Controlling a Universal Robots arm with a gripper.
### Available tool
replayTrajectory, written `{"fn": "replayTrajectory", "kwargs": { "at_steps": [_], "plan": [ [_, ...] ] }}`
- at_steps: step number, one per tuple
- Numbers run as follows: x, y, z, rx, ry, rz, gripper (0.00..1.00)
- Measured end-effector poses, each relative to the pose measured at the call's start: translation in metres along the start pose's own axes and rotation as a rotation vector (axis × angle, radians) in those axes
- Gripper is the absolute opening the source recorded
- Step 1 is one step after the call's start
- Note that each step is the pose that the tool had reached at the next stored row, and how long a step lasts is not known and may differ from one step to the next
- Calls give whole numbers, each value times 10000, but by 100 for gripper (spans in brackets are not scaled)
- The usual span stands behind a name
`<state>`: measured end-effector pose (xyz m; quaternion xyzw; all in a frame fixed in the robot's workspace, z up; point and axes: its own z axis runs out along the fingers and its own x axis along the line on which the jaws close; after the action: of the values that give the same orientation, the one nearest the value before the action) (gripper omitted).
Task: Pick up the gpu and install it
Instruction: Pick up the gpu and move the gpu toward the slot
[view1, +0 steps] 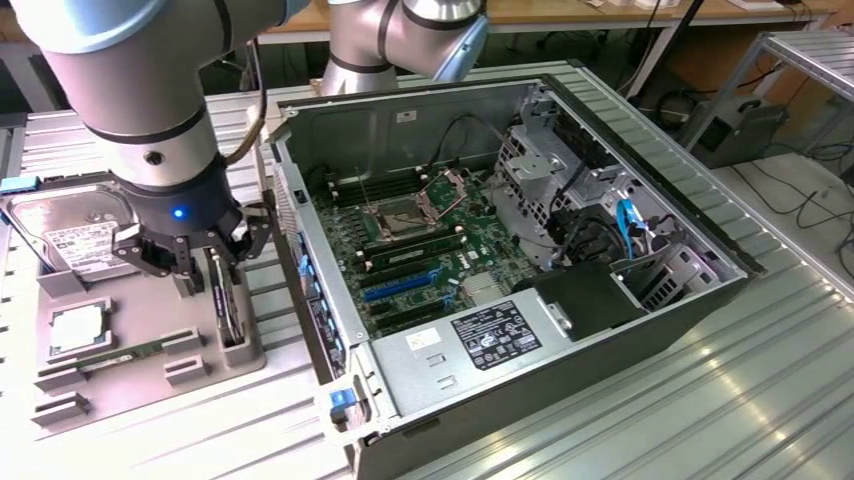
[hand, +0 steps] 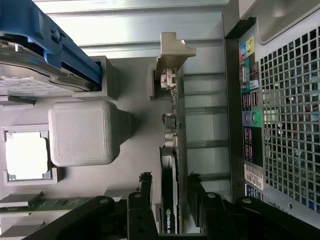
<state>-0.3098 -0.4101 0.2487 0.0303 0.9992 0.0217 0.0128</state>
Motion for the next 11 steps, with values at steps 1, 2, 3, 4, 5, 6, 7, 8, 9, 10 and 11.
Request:
{"fn": "replayTrajectory", "kwargs": {
  "at_steps": [1,2,3,4,5,6,7,8,9,10,11],
  "plan": [
    [6,-1,29,1,-2,33,42],
    [9,-2,40,1,-2,47,42],
    [10,-3,46,2,-2,58,42],
    [11,-3,48,4,-1,65,42],
    [11,-3,49,5,0,75,42],
    [11,0,52,2,-4,97,42],
    [11,1,52,3,-5,116,42],
    [11,3,53,1,-7,146,42],
    [11,5,53,1,-7,176,42],
    [11,7,53,-4,-8,208,42],
    [12,9,53,-10,-9,242,42]
  ]
}}
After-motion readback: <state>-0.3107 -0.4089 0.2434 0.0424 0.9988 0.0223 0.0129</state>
